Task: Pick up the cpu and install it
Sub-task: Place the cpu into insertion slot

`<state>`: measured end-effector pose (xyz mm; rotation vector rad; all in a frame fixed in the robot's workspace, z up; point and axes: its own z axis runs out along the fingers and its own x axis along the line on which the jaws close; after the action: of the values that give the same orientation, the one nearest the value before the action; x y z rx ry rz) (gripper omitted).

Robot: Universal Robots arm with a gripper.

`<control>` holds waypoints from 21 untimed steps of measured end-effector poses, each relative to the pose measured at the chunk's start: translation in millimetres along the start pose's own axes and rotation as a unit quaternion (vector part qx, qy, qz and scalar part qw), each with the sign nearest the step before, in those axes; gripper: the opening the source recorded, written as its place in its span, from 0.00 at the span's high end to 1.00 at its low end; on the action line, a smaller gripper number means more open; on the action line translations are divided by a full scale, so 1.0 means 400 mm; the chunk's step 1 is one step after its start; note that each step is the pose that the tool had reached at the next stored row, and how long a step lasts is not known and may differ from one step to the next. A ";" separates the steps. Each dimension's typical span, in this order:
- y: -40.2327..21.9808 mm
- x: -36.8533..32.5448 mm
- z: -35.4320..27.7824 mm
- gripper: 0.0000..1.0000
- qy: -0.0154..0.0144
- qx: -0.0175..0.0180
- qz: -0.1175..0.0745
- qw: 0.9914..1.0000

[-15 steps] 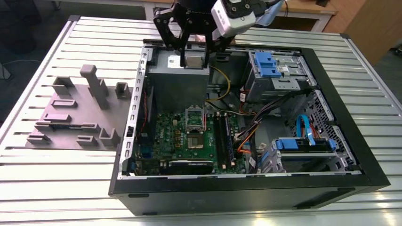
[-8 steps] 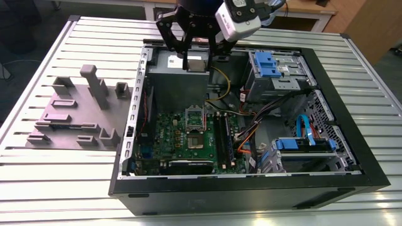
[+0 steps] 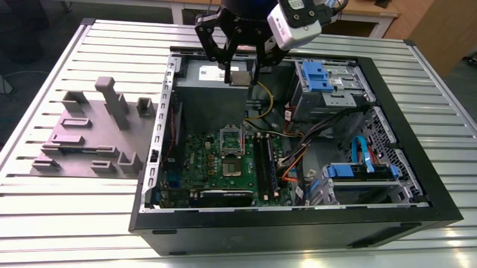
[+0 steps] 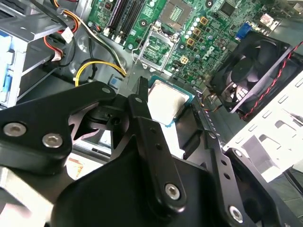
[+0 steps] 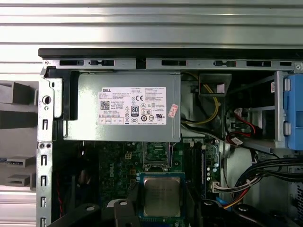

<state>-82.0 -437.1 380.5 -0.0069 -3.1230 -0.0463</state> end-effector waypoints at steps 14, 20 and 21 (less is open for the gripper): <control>-0.017 -0.001 0.010 0.53 0.000 0.000 0.000 1.000; -0.047 -0.003 0.033 0.53 0.000 0.000 0.000 1.000; -0.047 -0.006 0.038 0.53 0.000 0.000 0.000 1.000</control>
<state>-80.0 -455.5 364.6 -0.0068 -3.1230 -0.0465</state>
